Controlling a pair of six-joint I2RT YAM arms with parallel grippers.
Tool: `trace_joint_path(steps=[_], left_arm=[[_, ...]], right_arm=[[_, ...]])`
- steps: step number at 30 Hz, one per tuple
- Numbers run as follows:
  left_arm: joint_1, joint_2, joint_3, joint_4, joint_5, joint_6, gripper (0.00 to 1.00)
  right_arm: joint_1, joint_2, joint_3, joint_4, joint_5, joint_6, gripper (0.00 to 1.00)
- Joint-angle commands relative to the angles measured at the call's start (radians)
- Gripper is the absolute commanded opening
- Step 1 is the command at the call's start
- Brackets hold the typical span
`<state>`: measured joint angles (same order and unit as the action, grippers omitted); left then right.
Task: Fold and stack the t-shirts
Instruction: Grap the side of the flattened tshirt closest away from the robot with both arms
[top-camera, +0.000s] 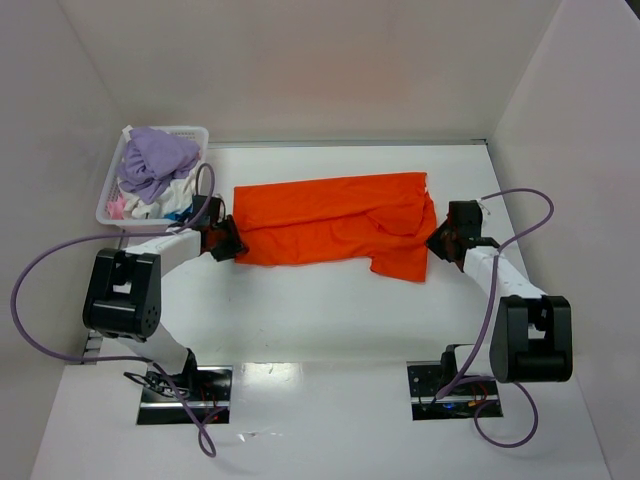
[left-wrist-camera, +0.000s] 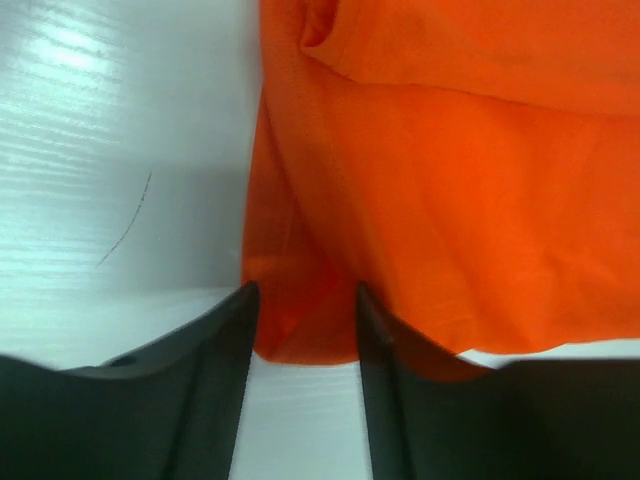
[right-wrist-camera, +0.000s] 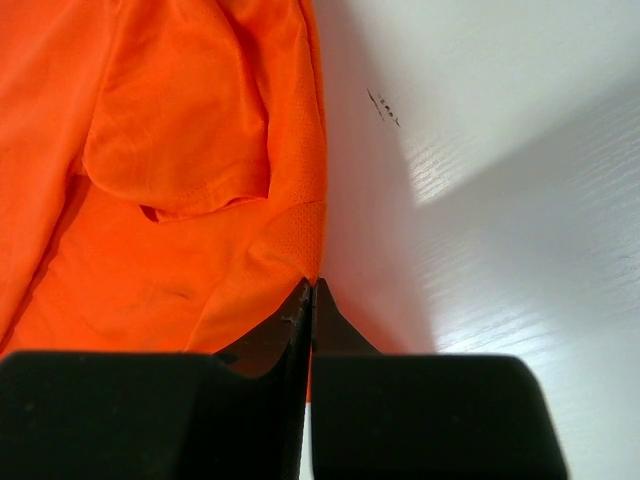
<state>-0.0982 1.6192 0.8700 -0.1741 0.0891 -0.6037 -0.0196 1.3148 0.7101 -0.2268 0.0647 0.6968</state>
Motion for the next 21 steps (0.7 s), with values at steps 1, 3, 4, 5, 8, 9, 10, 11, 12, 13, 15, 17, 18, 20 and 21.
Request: trace_joint_path(steps=[1, 3, 4, 5, 8, 9, 10, 11, 12, 13, 15, 17, 18, 20, 21], left_arm=[[-0.001, -0.025, 0.023, -0.013, -0.018, 0.001, 0.54], [-0.001, -0.025, 0.023, -0.013, -0.019, 0.001, 0.59], [-0.001, -0.025, 0.023, -0.013, -0.019, 0.001, 0.59], [-0.001, -0.025, 0.023, -0.013, -0.019, 0.001, 0.6], [-0.001, -0.025, 0.023, -0.022, -0.019, 0.001, 0.6], [-0.001, -0.025, 0.014, -0.022, -0.019, 0.001, 0.6], [-0.001, -0.045, 0.014, -0.031, -0.019, -0.01, 0.6], [-0.001, -0.062, 0.003, -0.031, -0.031, -0.01, 0.6], [-0.001, -0.099, 0.003, -0.031, -0.031, -0.01, 0.6], [-0.001, -0.116, 0.003, -0.045, -0.04, -0.01, 0.6], [-0.001, -0.159, 0.003, -0.059, -0.04, -0.019, 0.6], [-0.001, -0.168, -0.006, -0.059, -0.029, -0.019, 0.61], [-0.001, -0.168, -0.006, -0.059, -0.029, -0.019, 0.61], [-0.001, -0.168, -0.006, -0.068, -0.029, -0.019, 0.61], [-0.001, -0.157, -0.006, -0.068, -0.019, -0.019, 0.61]], right_arm=[[-0.006, -0.014, -0.011, 0.001, 0.02, -0.013, 0.0], [-0.006, -0.014, -0.011, 0.001, 0.02, -0.013, 0.0], [-0.006, -0.023, -0.021, 0.001, 0.02, -0.013, 0.0], [-0.006, -0.023, -0.021, 0.001, 0.02, -0.013, 0.0], [-0.006, -0.023, -0.021, 0.001, 0.02, -0.013, 0.0], [-0.006, -0.023, -0.021, 0.001, 0.02, -0.013, 0.0], [-0.006, -0.023, -0.021, 0.001, 0.02, -0.013, 0.0], [-0.006, -0.023, -0.021, 0.001, 0.02, -0.013, 0.0], [-0.006, -0.023, -0.021, 0.001, 0.02, -0.013, 0.0], [-0.006, -0.023, -0.021, 0.001, 0.02, -0.013, 0.0], [-0.006, -0.023, -0.021, 0.001, 0.02, -0.013, 0.0], [-0.006, -0.023, -0.021, 0.001, 0.011, -0.013, 0.0], [-0.006, -0.023, -0.021, 0.01, 0.011, -0.013, 0.0], [-0.006, -0.023, -0.021, 0.01, 0.011, -0.013, 0.0], [-0.006, -0.023, -0.021, 0.01, 0.011, -0.013, 0.0]])
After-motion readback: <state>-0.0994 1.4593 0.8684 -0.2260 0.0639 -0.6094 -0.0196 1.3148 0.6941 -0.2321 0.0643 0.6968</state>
